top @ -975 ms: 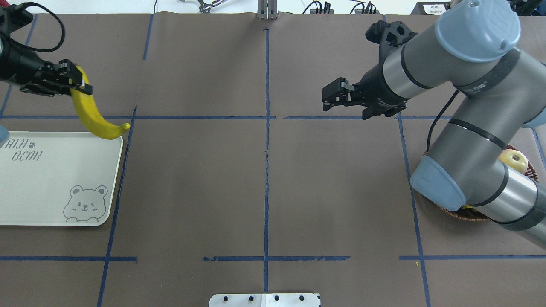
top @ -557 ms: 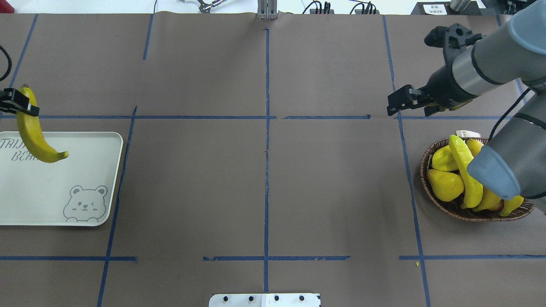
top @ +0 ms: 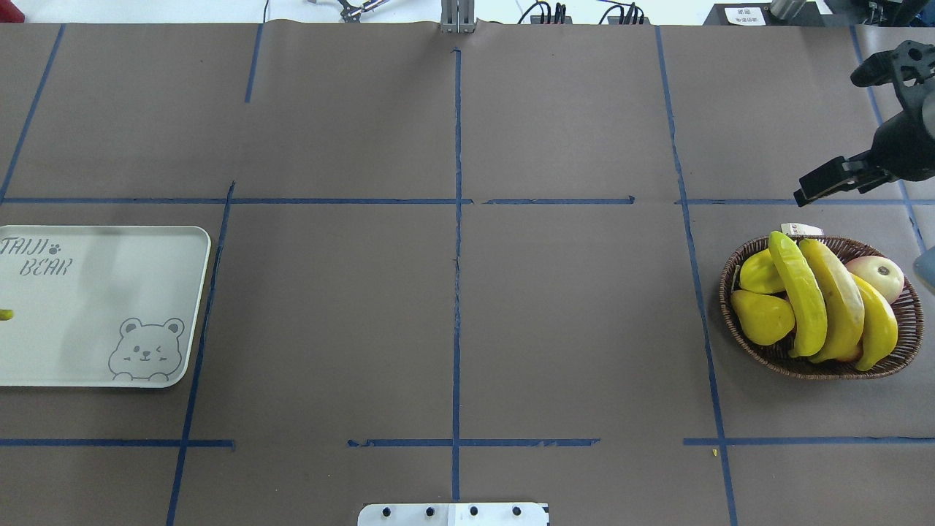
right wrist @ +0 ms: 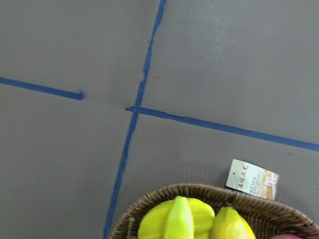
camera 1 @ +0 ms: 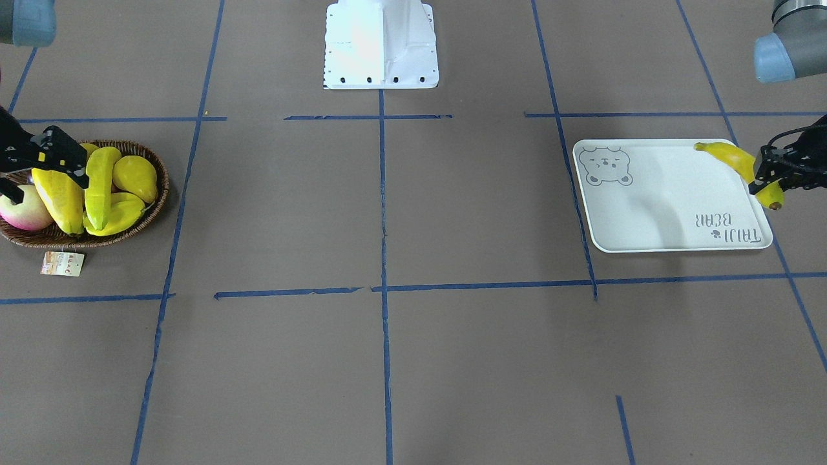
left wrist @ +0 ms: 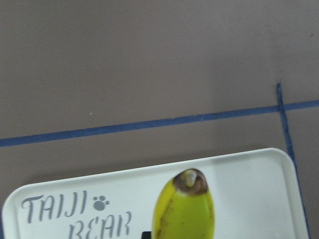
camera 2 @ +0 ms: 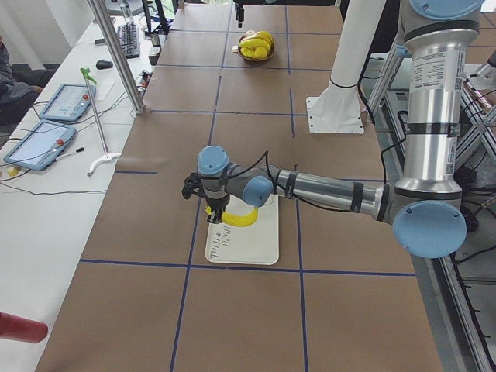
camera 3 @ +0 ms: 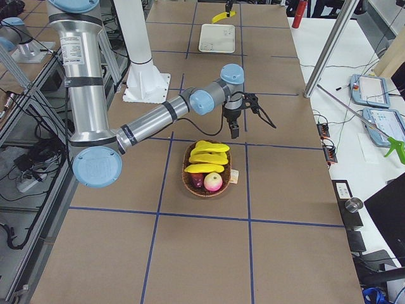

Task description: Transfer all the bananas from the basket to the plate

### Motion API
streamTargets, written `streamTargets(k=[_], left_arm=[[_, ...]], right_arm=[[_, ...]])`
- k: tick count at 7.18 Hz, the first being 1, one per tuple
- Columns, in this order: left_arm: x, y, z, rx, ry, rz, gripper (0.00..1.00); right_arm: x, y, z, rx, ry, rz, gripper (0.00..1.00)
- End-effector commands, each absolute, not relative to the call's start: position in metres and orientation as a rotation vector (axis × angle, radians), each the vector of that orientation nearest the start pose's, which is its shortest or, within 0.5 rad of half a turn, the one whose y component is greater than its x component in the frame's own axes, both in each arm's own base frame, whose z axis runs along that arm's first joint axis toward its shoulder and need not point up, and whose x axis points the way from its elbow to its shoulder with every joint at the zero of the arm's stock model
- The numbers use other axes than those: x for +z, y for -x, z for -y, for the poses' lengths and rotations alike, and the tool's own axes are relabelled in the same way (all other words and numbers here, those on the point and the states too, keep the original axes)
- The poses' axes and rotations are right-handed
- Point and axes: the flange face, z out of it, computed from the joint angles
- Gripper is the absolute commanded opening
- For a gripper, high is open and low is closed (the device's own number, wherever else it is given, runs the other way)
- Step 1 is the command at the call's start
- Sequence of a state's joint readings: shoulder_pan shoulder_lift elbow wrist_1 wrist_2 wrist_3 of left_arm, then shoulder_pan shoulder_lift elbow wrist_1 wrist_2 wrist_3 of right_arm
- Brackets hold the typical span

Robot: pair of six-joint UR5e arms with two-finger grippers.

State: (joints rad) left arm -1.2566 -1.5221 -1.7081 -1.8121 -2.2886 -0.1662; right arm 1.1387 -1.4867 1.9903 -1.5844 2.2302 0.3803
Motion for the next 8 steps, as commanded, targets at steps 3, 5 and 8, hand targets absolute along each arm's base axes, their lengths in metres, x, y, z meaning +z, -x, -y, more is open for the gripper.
streamTargets(k=[3,5,8], left_arm=[[0.654,-0.108,0.475,0.230,-0.021,-0.689,0.00],[0.671,-0.156,0.465,0.237,-0.005,-0.705,0.00],[0.670,-0.169,0.488,0.260,-0.031,-0.714,0.81]], right_arm=[[0.471,0.093,0.493,-0.348,-0.172,0.716,1.00],[0.471,0.094,0.492,-0.349,-0.168,0.726,1.00],[0.469,0.094,0.492,-0.341,-0.168,0.729,1.00]])
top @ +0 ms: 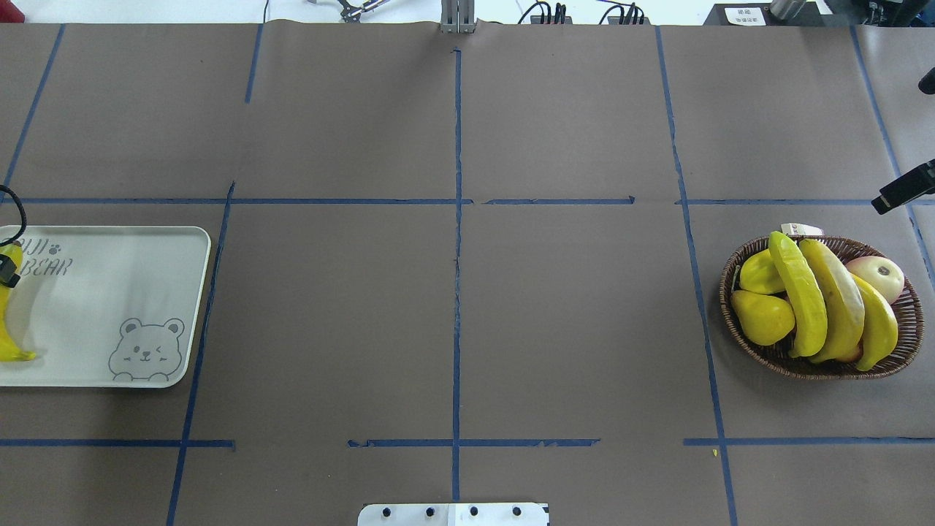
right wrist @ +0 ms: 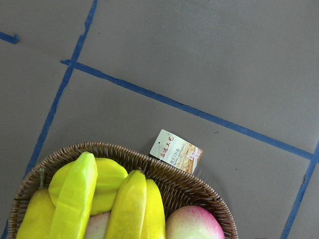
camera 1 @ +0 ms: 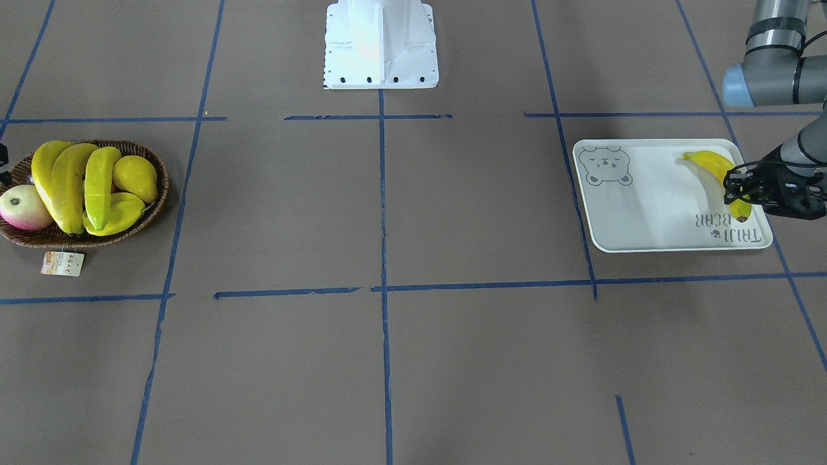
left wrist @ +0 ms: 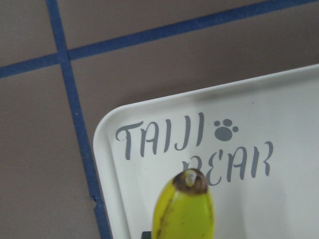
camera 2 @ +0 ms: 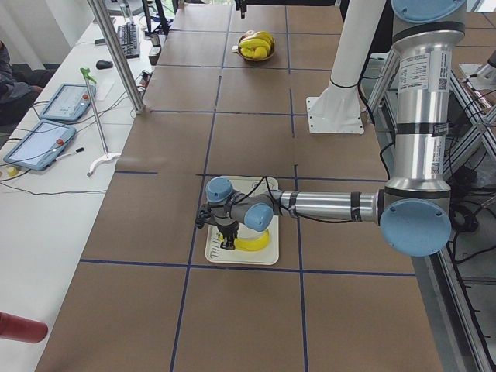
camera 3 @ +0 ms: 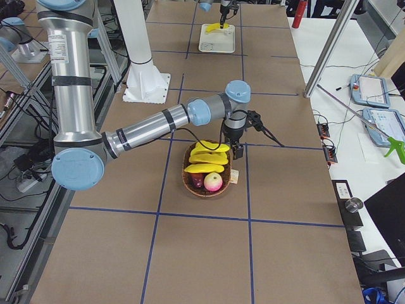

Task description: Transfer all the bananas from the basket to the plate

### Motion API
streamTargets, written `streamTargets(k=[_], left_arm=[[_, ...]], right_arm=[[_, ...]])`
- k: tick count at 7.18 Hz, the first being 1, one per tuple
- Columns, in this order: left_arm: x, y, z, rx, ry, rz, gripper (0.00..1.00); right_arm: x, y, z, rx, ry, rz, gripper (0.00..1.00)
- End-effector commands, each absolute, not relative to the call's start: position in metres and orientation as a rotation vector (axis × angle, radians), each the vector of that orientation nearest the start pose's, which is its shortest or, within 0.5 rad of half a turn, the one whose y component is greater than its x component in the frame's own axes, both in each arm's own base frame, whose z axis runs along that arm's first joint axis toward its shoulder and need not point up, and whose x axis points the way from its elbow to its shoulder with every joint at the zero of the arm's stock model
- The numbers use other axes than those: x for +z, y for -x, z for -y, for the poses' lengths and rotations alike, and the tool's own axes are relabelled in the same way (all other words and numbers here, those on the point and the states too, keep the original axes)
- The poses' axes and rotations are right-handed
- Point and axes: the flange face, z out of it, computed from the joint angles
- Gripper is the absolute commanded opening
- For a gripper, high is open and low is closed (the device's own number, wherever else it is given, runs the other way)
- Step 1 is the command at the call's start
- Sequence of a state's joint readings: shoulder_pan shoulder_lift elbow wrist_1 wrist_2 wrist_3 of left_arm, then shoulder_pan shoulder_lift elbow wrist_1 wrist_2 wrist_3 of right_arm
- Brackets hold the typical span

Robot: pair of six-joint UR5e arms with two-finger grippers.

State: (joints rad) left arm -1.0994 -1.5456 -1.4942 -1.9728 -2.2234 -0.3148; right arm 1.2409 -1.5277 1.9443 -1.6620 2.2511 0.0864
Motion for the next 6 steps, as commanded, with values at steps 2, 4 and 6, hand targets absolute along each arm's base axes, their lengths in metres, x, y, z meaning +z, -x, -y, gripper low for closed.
streamTargets(k=[2,4,6], left_arm=[[0.650,-0.167,0.495,0.263,-0.058,-0.735,1.00],[0.591,-0.141,0.505,0.229,-0.159,-0.756,1.00],[0.537,-0.141,0.507,0.207,-0.200,-0.774,1.00]], right_arm=[[0.467,0.094,0.493,-0.339,-0.175,0.729,1.00],[0.455,0.095,0.492,-0.265,-0.170,0.738,1.00],[0.419,0.115,0.468,-0.154,-0.146,0.778,1.00]])
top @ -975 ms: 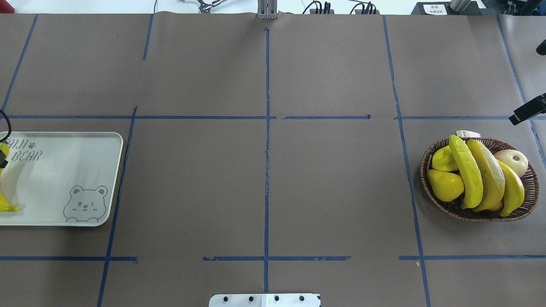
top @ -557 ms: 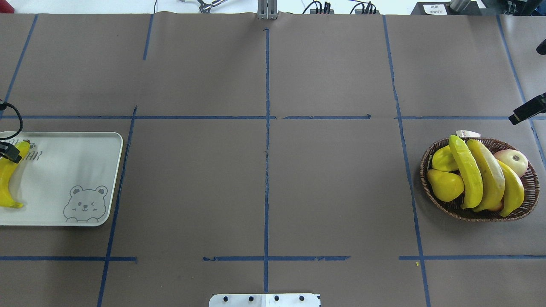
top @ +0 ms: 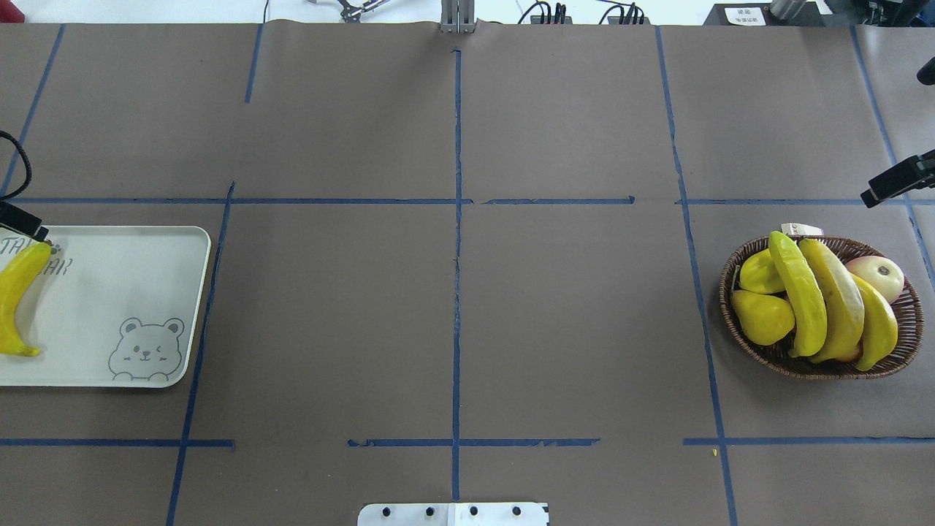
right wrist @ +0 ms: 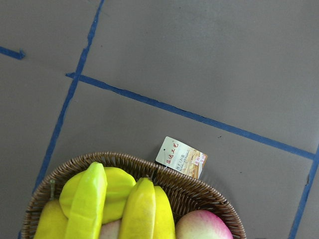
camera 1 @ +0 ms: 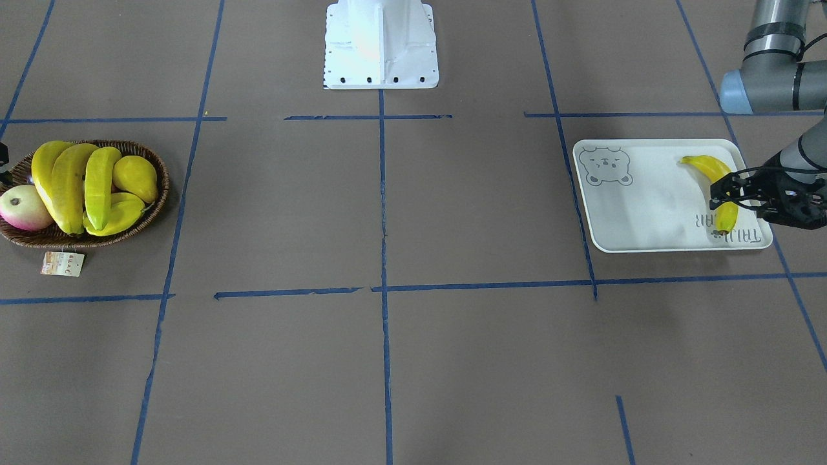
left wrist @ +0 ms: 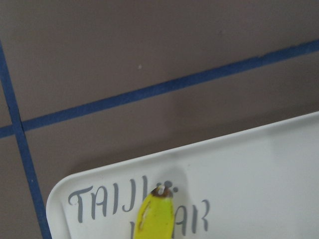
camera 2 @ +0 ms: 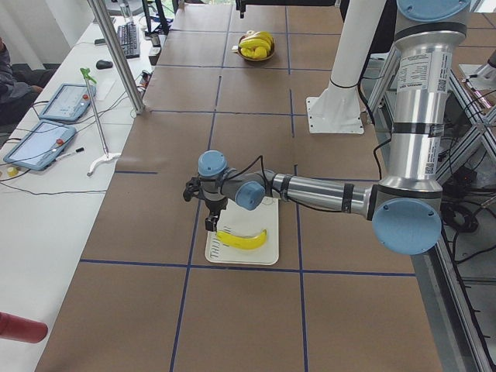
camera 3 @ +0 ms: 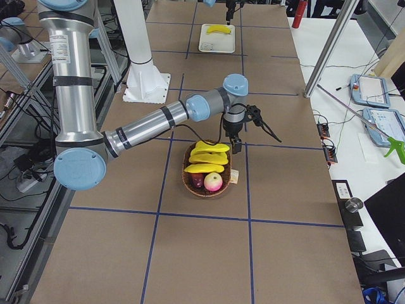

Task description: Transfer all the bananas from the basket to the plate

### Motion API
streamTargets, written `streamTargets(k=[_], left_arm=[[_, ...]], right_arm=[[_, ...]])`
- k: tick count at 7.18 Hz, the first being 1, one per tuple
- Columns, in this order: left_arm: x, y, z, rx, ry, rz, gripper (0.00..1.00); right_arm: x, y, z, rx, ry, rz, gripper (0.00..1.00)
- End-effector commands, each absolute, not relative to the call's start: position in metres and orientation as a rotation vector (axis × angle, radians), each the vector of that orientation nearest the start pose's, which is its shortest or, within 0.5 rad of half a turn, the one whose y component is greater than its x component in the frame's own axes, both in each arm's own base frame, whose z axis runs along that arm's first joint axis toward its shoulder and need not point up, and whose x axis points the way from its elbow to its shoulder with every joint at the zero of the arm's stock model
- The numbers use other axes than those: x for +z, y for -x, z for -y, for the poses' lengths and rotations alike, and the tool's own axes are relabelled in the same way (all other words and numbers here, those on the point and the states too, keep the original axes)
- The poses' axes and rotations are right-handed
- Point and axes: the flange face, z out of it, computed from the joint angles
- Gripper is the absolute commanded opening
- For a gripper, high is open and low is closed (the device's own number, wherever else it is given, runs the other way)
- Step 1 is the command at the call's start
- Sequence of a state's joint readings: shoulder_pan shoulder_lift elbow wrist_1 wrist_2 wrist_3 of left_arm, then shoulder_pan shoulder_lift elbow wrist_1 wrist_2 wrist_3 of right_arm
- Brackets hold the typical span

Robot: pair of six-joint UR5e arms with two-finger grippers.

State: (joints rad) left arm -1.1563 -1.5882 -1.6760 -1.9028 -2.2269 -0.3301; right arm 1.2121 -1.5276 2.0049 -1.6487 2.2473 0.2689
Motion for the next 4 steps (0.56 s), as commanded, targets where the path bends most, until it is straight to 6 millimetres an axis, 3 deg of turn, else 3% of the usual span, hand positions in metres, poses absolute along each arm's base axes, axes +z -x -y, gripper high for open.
streamTargets(k=[1,2,3,4], left_arm=[[0.524,-0.146,0.511,0.173,-0.200,-0.790,1.00],[0.518,-0.150,0.513,0.153,-0.195,-0.801,1.00],[0.516,-0.151,0.514,0.155,-0.197,-0.805,1.00],[0.516,-0.151,0.514,0.154,-0.197,-0.805,1.00]], right_arm=[[0.408,0.122,0.447,-0.127,-0.135,0.784,1.00],[0.421,0.122,0.433,-0.136,-0.162,0.796,1.00],[0.422,0.144,0.421,-0.083,-0.186,0.824,1.00],[0.419,0.186,0.409,-0.047,-0.187,0.808,1.00]])
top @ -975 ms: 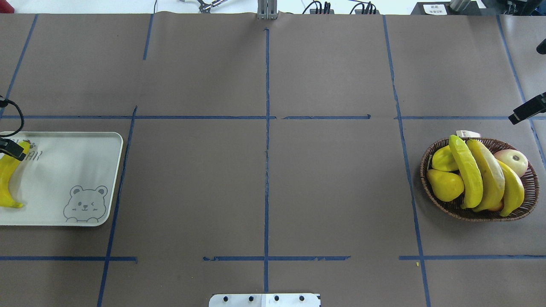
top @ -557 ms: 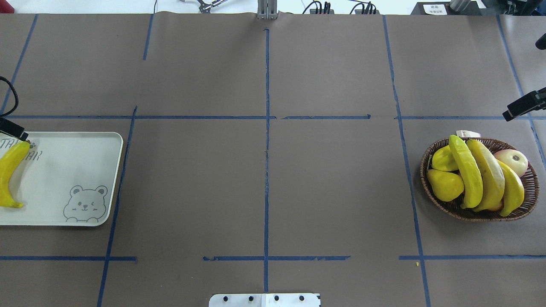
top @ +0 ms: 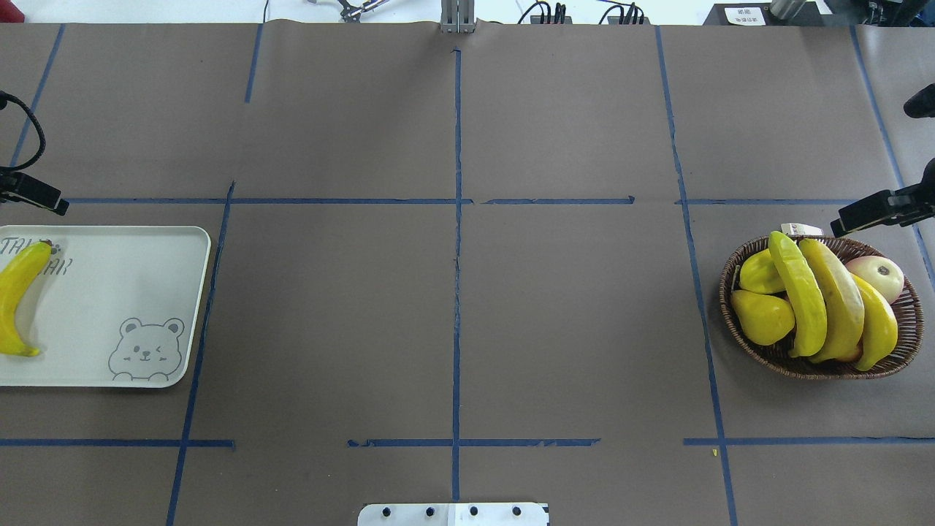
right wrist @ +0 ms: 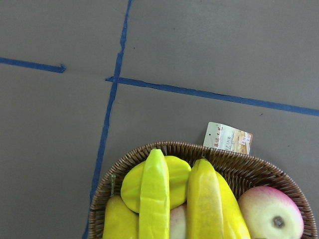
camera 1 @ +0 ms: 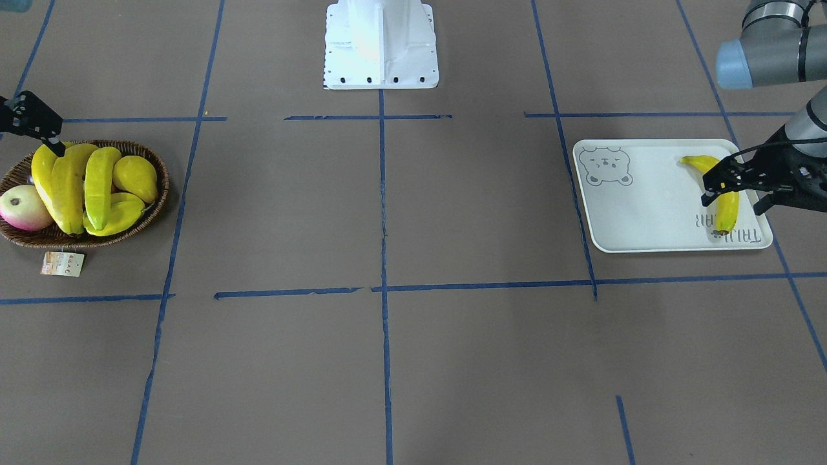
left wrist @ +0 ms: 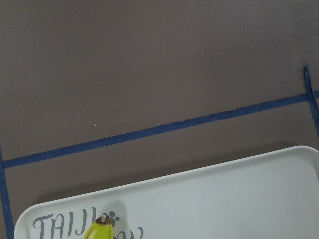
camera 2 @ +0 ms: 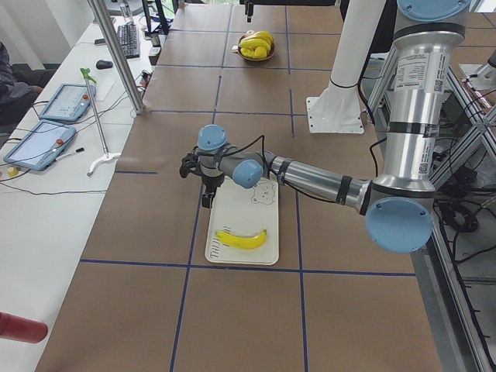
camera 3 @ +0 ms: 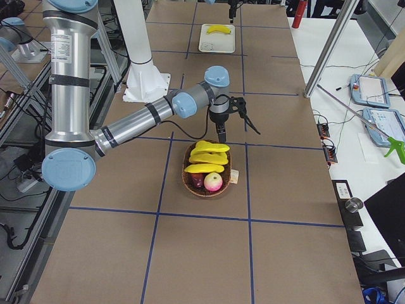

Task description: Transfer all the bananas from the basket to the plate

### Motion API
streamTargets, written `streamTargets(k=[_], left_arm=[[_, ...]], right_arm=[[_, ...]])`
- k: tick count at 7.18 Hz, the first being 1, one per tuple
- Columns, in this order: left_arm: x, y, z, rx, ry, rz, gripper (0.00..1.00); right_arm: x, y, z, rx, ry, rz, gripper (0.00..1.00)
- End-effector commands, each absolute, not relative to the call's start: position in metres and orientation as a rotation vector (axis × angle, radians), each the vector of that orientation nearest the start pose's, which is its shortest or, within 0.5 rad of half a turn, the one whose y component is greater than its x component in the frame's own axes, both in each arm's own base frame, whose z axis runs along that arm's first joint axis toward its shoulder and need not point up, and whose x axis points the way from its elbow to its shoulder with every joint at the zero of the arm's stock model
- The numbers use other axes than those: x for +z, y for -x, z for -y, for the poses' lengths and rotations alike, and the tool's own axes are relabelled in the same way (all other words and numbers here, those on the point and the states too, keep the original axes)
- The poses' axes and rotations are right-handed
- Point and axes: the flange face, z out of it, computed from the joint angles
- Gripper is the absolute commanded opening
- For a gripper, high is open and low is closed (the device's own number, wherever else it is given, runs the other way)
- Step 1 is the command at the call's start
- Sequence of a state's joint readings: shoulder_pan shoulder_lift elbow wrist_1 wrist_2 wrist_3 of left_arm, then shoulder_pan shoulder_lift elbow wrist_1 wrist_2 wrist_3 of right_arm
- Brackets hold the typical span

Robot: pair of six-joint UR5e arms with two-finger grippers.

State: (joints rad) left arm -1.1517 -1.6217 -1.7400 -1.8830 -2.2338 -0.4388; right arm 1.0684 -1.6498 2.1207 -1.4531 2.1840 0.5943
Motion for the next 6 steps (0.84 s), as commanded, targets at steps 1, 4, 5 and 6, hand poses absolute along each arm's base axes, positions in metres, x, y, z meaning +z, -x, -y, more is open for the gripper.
streamTargets(k=[1,4,5,6], left_arm=[[0.516,-0.151,0.514,0.154,-0.198,-0.805,1.00],[0.515,-0.152,0.514,0.155,-0.198,-0.806,1.00],[0.515,-0.152,0.514,0.155,-0.198,-0.806,1.00],[0.517,-0.152,0.514,0.155,-0.196,-0.805,1.00]], right_arm=[[0.421,0.222,0.396,-0.050,-0.207,0.750,1.00],[0.453,0.247,0.358,-0.100,-0.212,0.673,0.98],[0.461,0.249,0.351,-0.110,-0.201,0.655,0.97],[0.473,0.244,0.345,-0.111,-0.185,0.633,0.92]])
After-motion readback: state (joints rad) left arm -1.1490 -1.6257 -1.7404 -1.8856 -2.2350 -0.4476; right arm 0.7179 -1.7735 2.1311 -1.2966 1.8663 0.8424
